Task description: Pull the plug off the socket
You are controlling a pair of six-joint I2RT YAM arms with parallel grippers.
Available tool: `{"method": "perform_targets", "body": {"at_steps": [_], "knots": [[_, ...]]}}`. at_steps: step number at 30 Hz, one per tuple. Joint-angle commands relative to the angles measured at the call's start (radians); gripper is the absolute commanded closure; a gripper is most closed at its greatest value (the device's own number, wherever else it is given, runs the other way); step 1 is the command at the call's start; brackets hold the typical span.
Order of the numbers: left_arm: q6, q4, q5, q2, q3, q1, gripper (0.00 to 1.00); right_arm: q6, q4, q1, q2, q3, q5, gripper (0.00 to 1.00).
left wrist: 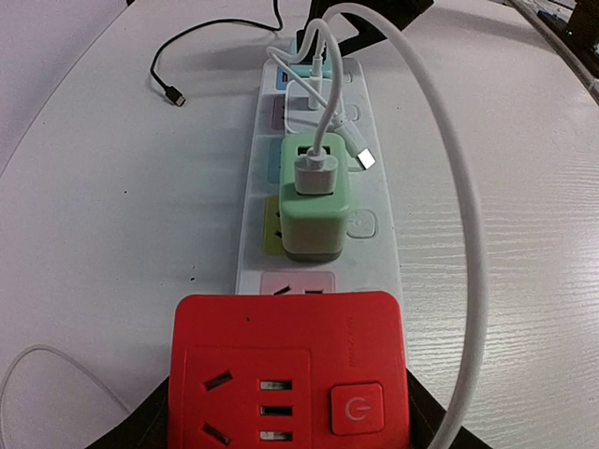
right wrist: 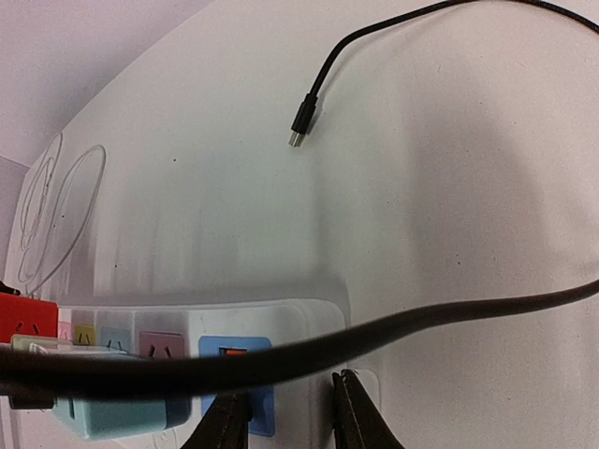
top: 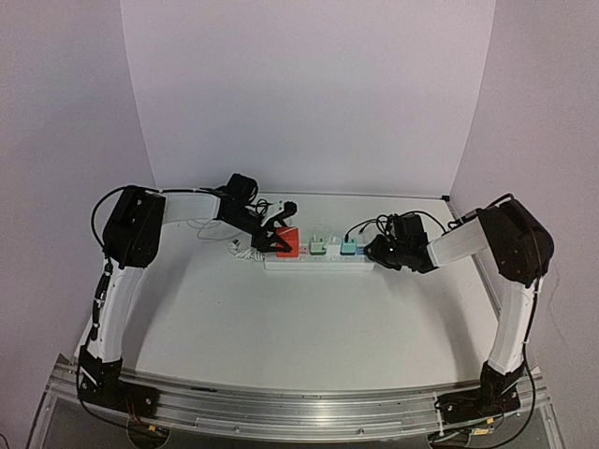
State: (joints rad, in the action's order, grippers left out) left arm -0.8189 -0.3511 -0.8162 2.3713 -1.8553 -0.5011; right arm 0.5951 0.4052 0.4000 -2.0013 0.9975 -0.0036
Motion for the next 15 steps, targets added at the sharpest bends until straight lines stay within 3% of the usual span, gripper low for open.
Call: {"method": "perform_targets", "body": {"at_steps": [1, 15], "knots": [[-0.036, 0.064, -0.074, -0.115, -0.022, -0.01, 1.0, -0.025, -0.106, 0.01, 0.012, -0.03, -0.006, 0.72], [0.015, 0.1, -0.116, -0.13, -0.021, -0.009, 1.0, -0.047, -0.129, 0.011, 0.014, -0.025, -0.015, 0.69]]}}
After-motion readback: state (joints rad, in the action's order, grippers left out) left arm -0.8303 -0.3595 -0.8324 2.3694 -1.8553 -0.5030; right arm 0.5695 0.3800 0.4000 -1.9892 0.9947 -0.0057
